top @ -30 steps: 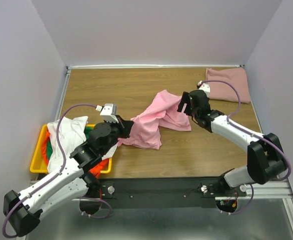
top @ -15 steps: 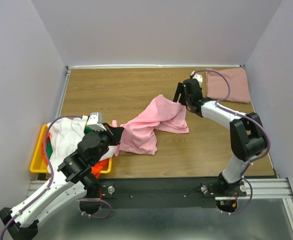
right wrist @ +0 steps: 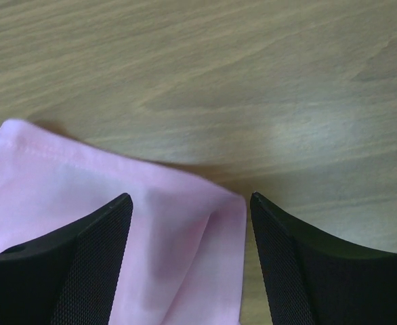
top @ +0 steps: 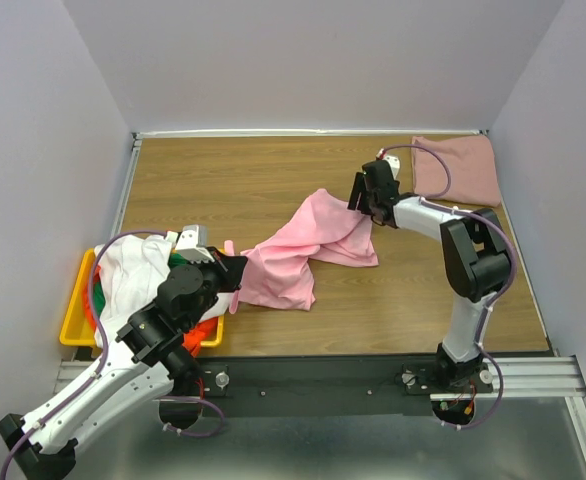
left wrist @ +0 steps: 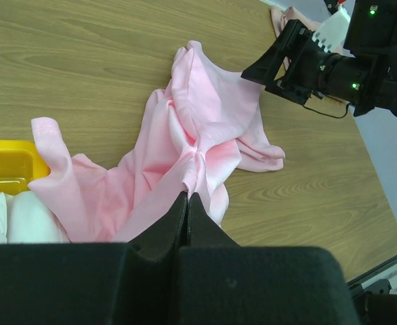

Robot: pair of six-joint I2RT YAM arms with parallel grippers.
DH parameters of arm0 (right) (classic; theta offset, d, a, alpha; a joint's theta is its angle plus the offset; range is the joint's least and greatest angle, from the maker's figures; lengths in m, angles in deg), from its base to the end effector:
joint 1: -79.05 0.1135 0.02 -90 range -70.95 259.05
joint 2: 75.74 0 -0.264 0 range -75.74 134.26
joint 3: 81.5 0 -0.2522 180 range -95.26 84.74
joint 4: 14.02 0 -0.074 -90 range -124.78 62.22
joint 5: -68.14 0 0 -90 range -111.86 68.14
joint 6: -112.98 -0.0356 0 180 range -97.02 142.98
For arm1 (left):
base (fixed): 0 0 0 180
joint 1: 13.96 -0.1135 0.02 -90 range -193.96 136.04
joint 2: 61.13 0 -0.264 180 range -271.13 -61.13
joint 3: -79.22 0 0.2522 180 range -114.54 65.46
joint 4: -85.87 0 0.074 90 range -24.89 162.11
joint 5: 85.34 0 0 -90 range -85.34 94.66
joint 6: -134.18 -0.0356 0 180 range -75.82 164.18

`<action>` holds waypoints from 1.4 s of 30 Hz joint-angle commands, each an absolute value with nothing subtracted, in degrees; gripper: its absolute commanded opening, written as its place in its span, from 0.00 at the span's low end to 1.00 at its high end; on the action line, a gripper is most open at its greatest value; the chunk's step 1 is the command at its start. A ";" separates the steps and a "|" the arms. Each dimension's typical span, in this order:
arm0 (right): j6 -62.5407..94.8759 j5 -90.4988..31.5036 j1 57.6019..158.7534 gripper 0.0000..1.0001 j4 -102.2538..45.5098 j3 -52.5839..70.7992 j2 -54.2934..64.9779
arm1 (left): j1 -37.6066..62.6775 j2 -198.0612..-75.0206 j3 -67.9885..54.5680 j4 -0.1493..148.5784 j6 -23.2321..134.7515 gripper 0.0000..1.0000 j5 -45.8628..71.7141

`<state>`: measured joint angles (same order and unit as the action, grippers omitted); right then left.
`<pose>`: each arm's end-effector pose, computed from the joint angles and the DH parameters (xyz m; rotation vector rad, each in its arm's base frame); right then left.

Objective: Fold and stack the t-shirts
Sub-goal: Flatten the tshirt out

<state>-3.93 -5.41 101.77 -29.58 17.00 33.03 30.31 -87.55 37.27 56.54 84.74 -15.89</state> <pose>0.3806 0.1484 0.1744 0.2271 2.2725 0.1186 0.1024 -0.0824 0.2729 -0.2017 1.8458 -0.7262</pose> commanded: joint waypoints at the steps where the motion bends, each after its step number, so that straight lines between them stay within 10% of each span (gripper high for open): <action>1: -1.28 -5.59 99.01 0.75 -29.80 13.47 36.49 | 30.42 -87.24 36.63 56.56 85.31 0.00 -17.13; 12: 1.27 -13.85 97.86 0.43 -29.36 11.97 39.22 | 30.42 -88.03 36.63 56.99 84.96 0.00 -17.31; 18: 1.98 -13.86 97.16 0.00 -29.45 12.50 35.63 | 30.51 -90.65 36.28 57.61 83.73 0.00 -19.41; 26: 3.82 -15.44 90.75 0.00 -32.95 7.15 27.28 | 26.04 -107.52 30.32 74.46 69.95 0.00 -21.10; 37: 8.30 -10.53 88.28 0.00 -39.20 -7.80 13.04 | 12.32 -139.61 -30.28 66.84 46.04 0.00 -13.79; 42: 9.54 -8.94 88.28 0.00 -39.29 -9.93 4.54 | 12.32 -137.79 -33.87 71.30 40.41 0.00 -14.15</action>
